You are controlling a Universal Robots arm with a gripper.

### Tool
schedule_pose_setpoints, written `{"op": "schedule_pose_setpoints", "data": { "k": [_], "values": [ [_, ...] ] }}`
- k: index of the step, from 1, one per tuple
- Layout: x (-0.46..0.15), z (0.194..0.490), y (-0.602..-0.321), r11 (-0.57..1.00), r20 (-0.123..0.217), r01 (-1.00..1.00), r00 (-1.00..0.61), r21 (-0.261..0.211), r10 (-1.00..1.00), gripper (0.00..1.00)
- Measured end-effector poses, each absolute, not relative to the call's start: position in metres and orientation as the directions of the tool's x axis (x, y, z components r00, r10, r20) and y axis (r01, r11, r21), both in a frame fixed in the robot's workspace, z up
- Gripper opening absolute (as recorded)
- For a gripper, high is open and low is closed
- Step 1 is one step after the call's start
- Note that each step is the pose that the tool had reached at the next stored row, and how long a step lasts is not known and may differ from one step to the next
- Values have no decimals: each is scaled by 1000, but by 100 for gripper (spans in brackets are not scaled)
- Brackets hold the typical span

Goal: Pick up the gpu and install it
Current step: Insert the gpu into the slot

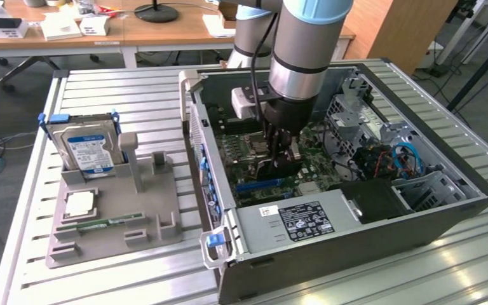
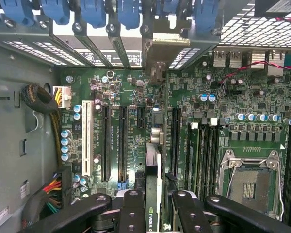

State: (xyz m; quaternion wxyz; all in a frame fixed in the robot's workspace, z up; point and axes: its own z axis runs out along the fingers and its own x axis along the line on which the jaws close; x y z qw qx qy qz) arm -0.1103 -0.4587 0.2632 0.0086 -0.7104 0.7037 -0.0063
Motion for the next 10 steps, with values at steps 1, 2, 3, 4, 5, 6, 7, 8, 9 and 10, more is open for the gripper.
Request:
{"op": "schedule_pose_setpoints", "data": {
  "k": [1, 2, 3, 4, 5, 6, 7, 8, 9, 10],
  "values": [
    [-110, 263, -459, -9, -3, -1000, 9, -21, -1000, 26],
    [-111, 263, -459, -9, -5, -1000, 9, -22, -1000, 26],
    [-111, 263, -459, -9, -8, -1000, 9, -25, -1000, 26],
    [-111, 263, -459, -9, -11, -1000, 9, -28, -1000, 26],
    [-112, 263, -459, -9, -12, -999, 10, -30, -1000, 26],
    [-112, 263, -459, -9, -14, -999, 10, -33, -1000, 26],
    [-113, 263, -459, -9, -14, -999, 9, -34, -1000, 26],
    [-112, 263, -459, -9, -14, -999, 10, -34, -1000, 26],
    [-112, 263, -459, -9, -14, -999, 10, -35, -1000, 26],
    [-112, 263, -459, -9, -14, -999, 10, -35, -1000, 26]
  ]
}}
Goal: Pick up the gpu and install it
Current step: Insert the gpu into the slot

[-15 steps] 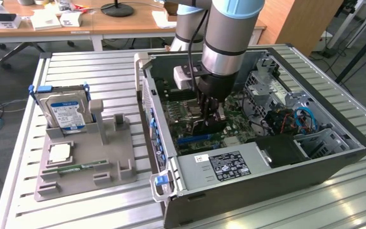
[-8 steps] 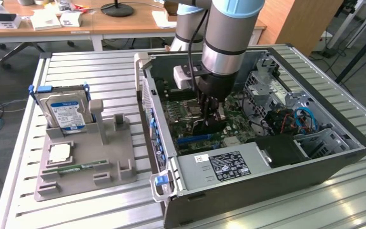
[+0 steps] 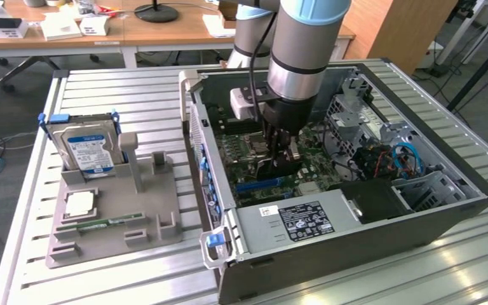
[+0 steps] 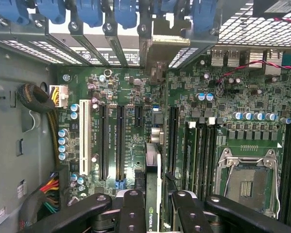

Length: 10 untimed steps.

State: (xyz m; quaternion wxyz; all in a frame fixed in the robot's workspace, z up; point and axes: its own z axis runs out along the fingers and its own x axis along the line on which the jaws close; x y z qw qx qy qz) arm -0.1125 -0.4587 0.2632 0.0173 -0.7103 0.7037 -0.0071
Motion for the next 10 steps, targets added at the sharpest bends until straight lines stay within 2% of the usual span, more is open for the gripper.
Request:
{"op": "schedule_pose_setpoints", "data": {
  "k": [10],
  "values": [
    [-113, 263, -459, -4, -14, -999, 5, -34, -1000, 26]
  ]
}}
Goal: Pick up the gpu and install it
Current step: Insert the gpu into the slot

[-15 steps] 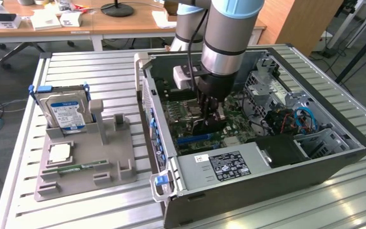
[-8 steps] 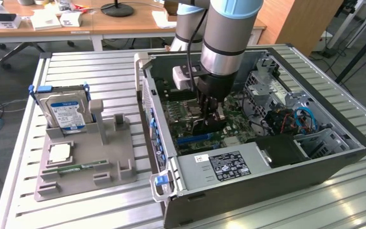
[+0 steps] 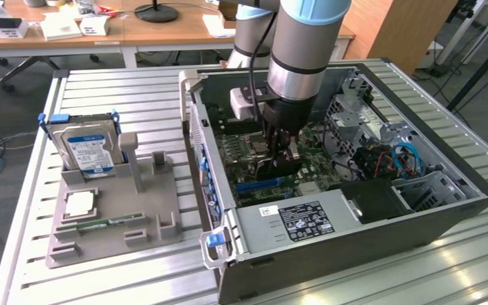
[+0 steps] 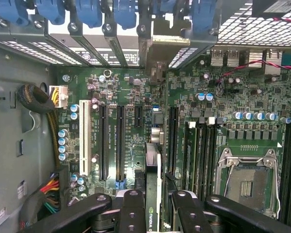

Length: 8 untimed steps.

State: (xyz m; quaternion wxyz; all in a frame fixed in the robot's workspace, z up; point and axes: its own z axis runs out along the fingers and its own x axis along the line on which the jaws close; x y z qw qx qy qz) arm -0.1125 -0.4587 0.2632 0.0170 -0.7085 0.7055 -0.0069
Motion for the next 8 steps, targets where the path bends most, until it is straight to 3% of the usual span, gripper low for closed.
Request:
{"op": "schedule_pose_setpoints", "data": {
  "k": [8],
  "values": [
    [-112, 263, -459, 1, -15, -999, 0, -33, -1000, 26]
  ]
}}
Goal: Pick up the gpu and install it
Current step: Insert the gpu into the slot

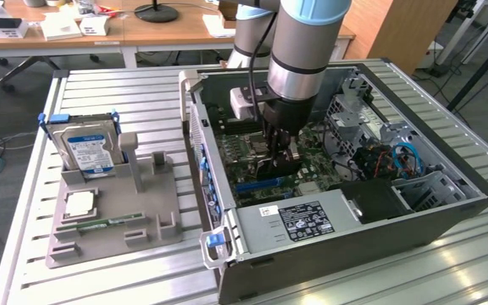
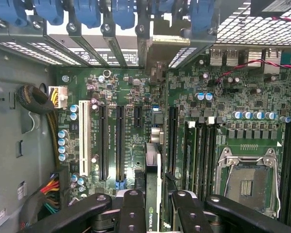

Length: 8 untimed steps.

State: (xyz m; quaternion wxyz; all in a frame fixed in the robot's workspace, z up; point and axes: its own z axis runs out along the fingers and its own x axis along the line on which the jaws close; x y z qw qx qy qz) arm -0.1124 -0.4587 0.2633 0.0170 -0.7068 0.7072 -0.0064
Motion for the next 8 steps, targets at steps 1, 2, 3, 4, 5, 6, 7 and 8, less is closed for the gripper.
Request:
{"op": "schedule_pose_setpoints", "data": {
  "k": [1, 2, 3, 4, 5, 6, 7, 8],
  "values": [
    [-112, 264, -459, 1, -15, -999, 0, -33, -1000, 26],
    [-112, 264, -459, 1, -15, -999, 0, -33, -1000, 26],
    [-112, 264, -459, 1, -15, -999, 0, -32, -1000, 26],
    [-112, 264, -459, 1, -15, -999, 0, -32, -1000, 26],
    [-113, 264, -459, 1, -15, -1000, 0, -32, -1000, 26],
    [-113, 264, -459, 1, -15, -1000, 0, -31, -1000, 26],
    [-113, 264, -459, 1, -15, -1000, 0, -30, -1000, 26],
    [-113, 264, -459, 1, -15, -1000, -1, -29, -1000, 26]
  ]
}}
